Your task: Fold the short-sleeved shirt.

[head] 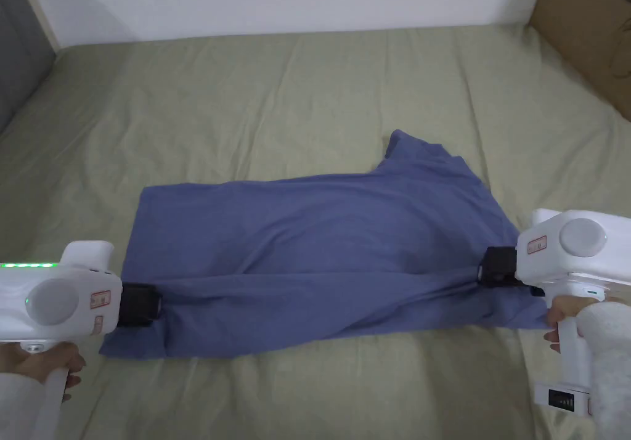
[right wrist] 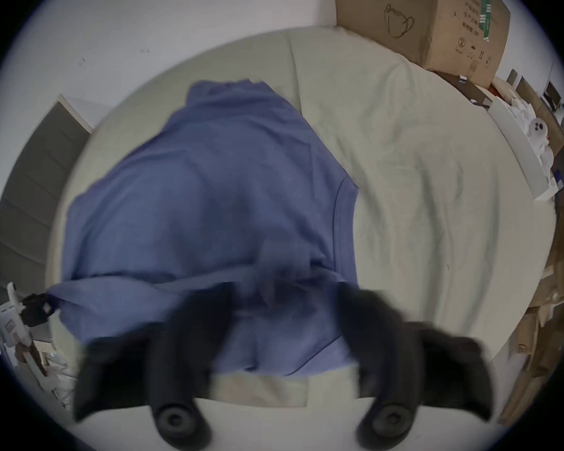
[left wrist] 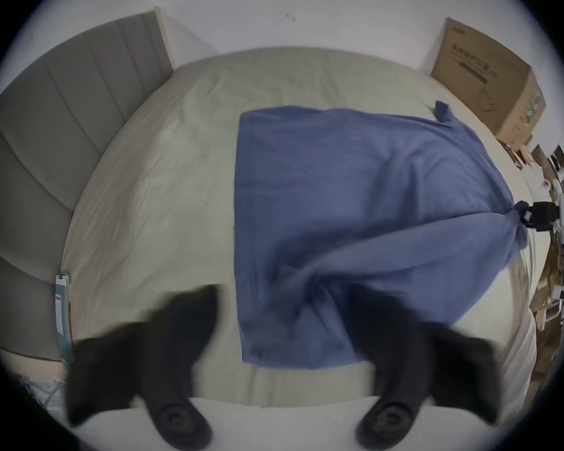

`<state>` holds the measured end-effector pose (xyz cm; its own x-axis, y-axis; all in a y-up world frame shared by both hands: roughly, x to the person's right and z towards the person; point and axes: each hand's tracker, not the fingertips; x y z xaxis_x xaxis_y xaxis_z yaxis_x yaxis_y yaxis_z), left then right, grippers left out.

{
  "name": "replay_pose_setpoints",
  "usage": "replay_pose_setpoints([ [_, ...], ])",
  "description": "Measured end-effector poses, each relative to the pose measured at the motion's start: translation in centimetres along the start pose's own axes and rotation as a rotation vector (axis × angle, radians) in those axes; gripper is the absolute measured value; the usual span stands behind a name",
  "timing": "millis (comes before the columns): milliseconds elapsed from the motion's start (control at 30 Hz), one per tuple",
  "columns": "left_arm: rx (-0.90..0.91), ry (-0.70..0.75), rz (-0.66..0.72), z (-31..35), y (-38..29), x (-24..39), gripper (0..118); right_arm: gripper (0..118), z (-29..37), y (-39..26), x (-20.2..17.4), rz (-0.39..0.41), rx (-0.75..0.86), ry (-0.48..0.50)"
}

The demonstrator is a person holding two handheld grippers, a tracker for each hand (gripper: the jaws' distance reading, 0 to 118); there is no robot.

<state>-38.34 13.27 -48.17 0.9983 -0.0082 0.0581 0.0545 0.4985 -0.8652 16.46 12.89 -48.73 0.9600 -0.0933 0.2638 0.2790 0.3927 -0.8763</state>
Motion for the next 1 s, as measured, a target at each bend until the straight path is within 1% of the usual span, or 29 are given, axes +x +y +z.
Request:
replay_pose_setpoints([
  [33,0.011,-0.016,0.005,0.4,-0.2,-0.5,115,95,0.6,0.0,0.3,0.0,0.022,0.029],
  [100,0.06,-0.027,0.035,1.8,-0.9,-1.2,113,95,2.3,-0.1,1.1,0.002,0.087,0.075],
  [200,0.076,0.01,0.068,3.9,-2.8,-2.4,112,94,5.6,-1.4,2.6,0.012,0.145,0.055],
  [233,0.086,-0.001,0.094,4.8,-3.8,-2.8,105,93,6.6,-2.4,3.1,0.017,0.169,0.057],
  [267,0.1,-0.032,0.131,5.6,-5.0,-3.0,76,89,7.3,-3.3,3.6,0.017,0.177,0.054],
  [300,0.104,-0.054,0.16,6.4,-6.1,-3.2,36,71,8.1,-4.4,3.9,0.023,0.175,0.048],
  [333,0.114,-0.063,0.195,6.7,-7.5,-3.4,0,32,8.7,-5.7,4.2,0.034,0.186,0.047],
  [367,0.126,-0.047,0.226,6.8,-8.7,-3.2,0,0,8.9,-6.9,4.4,0.02,0.2,0.039],
  [400,0.14,-0.03,0.247,7.2,-9.8,-3.0,0,0,8.4,-8.0,4.7,-0.003,0.174,0.025],
  [433,0.118,-0.043,0.238,7.3,-10.6,-2.8,0,0,8.3,-9.0,5.0,-0.048,0.138,0.053],
  [467,0.103,-0.068,0.231,6.8,-11.0,-2.9,0,0,8.1,-9.9,5.2,-0.072,0.11,0.115],
  [500,0.104,-0.081,0.226,6.6,-11.3,-2.7,2,0,8.1,-10.8,5.1,-0.1,0.107,0.119],
  [533,0.114,-0.075,0.221,6.2,-11.2,-2.3,17,0,7.6,-11.4,5.0,-0.099,0.103,0.107],
  [567,0.117,-0.075,0.21,5.8,-10.9,-2.1,57,0,7.4,-12.0,4.7,-0.09,0.104,0.102],
  [600,0.12,-0.074,0.21,5.2,-10.2,-2.0,84,0,7.3,-12.4,4.6,-0.094,0.099,0.102],
  [633,0.112,-0.082,0.218,4.4,-9.3,-1.9,99,0,7.3,-12.7,4.4,-0.103,0.094,0.115],
  [667,0.099,-0.093,0.222,3.5,-8.6,-1.8,102,0,7.0,-12.7,4.4,-0.109,0.091,0.126],
  [733,0.103,-0.089,0.23,1.2,-7.1,-1.2,98,1,6.9,-12.8,4.1,-0.118,0.092,0.14],
  [800,0.035,-0.056,0.225,-1.0,-6.1,-0.4,93,13,6.6,-12.3,4.1,-0.126,0.101,0.153],
  [833,0.001,-0.087,0.215,-2.4,-6.2,0.0,93,13,6.4,-11.9,4.0,-0.128,0.116,0.159],
  [867,-0.046,0.034,0.178,-3.7,-6.5,0.3,83,55,6.0,-11.3,3.9,-0.123,0.128,0.164],
  [900,-0.001,0.009,0.184,-3.2,-6.5,0.4,82,90,5.4,-10.6,3.8,-0.116,0.126,0.164],
  [933,0.0,0.017,0.223,-2.2,-6.1,0.2,76,105,4.5,-9.7,4.0,-0.104,0.141,0.157],
  [967,0.01,0.034,0.229,-1.5,-5.7,-0.1,46,106,3.8,-8.8,4.0,-0.102,0.166,0.129],
  [1000,0.035,0.079,0.235,-1.1,-5.8,-0.9,10,106,2.9,-7.8,3.9,-0.093,0.161,0.089],
])
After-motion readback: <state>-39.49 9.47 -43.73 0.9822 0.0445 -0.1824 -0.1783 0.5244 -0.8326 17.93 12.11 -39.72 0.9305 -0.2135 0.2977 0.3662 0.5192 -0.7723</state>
